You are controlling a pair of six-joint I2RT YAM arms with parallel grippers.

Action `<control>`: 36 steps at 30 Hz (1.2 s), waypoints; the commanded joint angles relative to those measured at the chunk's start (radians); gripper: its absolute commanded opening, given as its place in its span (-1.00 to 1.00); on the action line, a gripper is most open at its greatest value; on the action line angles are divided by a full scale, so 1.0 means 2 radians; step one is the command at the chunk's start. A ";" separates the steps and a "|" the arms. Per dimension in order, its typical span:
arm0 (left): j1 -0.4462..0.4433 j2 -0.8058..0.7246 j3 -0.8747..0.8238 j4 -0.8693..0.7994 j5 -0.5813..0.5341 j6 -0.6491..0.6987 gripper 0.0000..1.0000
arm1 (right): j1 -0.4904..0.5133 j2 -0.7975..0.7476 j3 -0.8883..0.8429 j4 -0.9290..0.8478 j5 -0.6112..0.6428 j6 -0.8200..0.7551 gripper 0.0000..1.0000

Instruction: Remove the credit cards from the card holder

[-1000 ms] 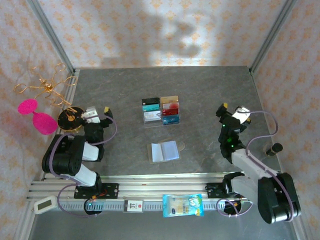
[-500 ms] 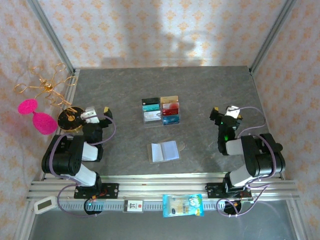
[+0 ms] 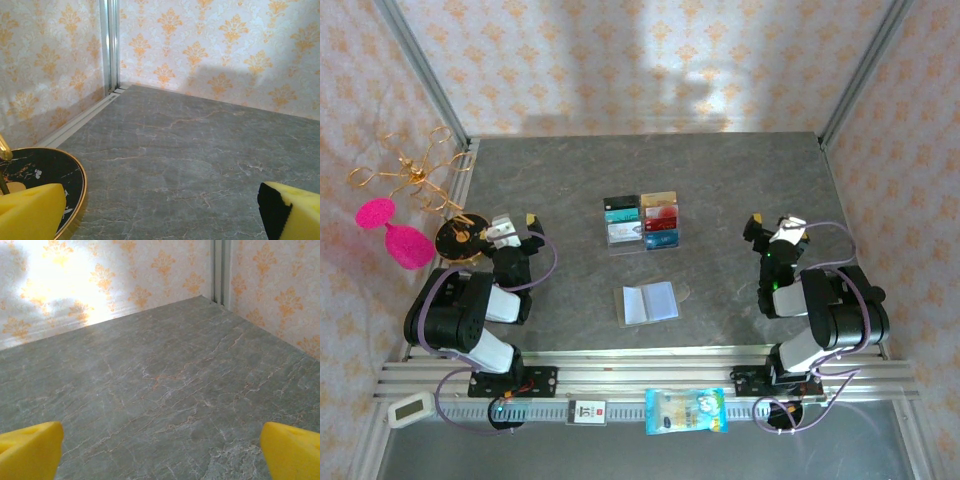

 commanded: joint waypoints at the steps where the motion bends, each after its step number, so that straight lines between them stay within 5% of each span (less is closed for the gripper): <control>1: -0.005 0.002 0.006 0.005 -0.014 0.002 0.99 | -0.002 -0.003 -0.009 0.032 0.020 0.005 0.99; 36: -0.007 0.003 0.008 0.003 -0.012 0.004 0.99 | -0.001 -0.004 -0.006 0.024 0.021 0.006 0.99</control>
